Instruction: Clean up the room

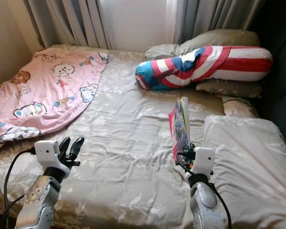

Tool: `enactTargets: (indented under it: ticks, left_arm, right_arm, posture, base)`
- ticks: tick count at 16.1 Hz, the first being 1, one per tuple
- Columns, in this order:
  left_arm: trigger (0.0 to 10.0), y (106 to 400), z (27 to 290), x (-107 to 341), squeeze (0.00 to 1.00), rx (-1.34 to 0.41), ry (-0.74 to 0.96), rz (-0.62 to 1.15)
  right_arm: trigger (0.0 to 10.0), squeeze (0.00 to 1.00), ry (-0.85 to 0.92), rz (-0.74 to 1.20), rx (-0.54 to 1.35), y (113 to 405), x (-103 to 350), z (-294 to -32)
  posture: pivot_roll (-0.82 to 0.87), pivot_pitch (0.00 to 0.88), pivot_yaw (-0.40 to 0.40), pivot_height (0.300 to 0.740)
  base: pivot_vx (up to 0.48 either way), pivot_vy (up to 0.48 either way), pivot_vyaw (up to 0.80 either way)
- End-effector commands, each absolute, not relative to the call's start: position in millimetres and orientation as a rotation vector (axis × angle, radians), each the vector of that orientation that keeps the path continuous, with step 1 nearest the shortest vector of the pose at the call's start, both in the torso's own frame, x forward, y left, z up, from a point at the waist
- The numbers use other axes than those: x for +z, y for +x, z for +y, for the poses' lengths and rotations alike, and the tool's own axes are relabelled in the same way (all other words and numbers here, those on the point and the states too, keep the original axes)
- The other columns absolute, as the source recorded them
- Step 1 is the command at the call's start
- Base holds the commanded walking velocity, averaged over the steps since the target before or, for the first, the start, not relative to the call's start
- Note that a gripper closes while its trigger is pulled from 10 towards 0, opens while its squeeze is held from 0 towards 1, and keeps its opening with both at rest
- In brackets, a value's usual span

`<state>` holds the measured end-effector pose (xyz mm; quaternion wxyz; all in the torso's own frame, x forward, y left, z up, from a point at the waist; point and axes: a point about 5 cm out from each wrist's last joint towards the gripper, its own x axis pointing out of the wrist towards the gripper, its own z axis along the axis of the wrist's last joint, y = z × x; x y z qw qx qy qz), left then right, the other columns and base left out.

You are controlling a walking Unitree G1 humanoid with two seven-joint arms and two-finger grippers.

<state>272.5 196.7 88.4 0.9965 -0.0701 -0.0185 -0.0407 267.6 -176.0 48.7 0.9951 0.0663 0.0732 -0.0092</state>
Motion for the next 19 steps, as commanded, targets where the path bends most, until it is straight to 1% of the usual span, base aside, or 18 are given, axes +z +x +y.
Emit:
enactTargets:
  ticks: [1, 5, 6, 8, 9, 19]
  left_arm:
    - [10.0, 271.9, 197.1, 92.3, 0.0, -0.084, -0.137, -0.052]
    - [10.0, 272.7, 196.7, 92.7, 0.0, -0.085, -0.137, -0.053]
    - [10.0, 272.6, 196.4, 92.5, 0.0, -0.085, -0.138, -0.052]
    - [10.0, 271.3, 195.4, 91.0, 0.0, -0.084, -0.14, -0.048]
    - [10.0, 270.7, 196.0, 90.4, 0.0, -0.08, -0.14, -0.046]
    - [10.0, 271.7, 197.5, 91.6, 0.0, -0.072, -0.137, -0.047]
  right_arm:
    - [10.0, 0.0, 0.138, 0.078, -0.014, 270.7, 60.5, -175.6]
    - [10.0, 0.0, 0.124, 0.086, -0.007, 271.7, 60.6, -175.8]
    - [10.0, 0.0, 0.111, 0.113, -0.001, 271.6, 58.0, -175.0]
    - [10.0, 0.0, 0.099, 0.129, 0.021, 271.1, 55.8, -172.2]
    - [10.0, 0.0, 0.116, 0.096, 0.025, 270.1, 59.0, -171.3]
    - [10.0, 0.0, 0.105, 0.119, 0.035, 269.9, 56.9, -171.2]
  posture:
    - [-0.02, 0.044, -0.03, 0.687]
    - [-0.02, 0.047, -0.032, 0.687]
    - [-0.02, 0.05, -0.033, 0.687]
    - [-0.02, 0.053, -0.034, 0.662]
    - [-0.01, 0.056, -0.035, 0.662]
    - [-0.01, 0.064, -0.034, 0.662]
  base:
    - [0.0, 0.0, 0.0]
    - [0.0, 0.0, 0.0]
    - [0.0, 0.0, 0.0]
    - [0.0, 0.0, 0.0]
    - [0.0, 0.0, 0.0]
    - [0.0, 0.0, 0.0]
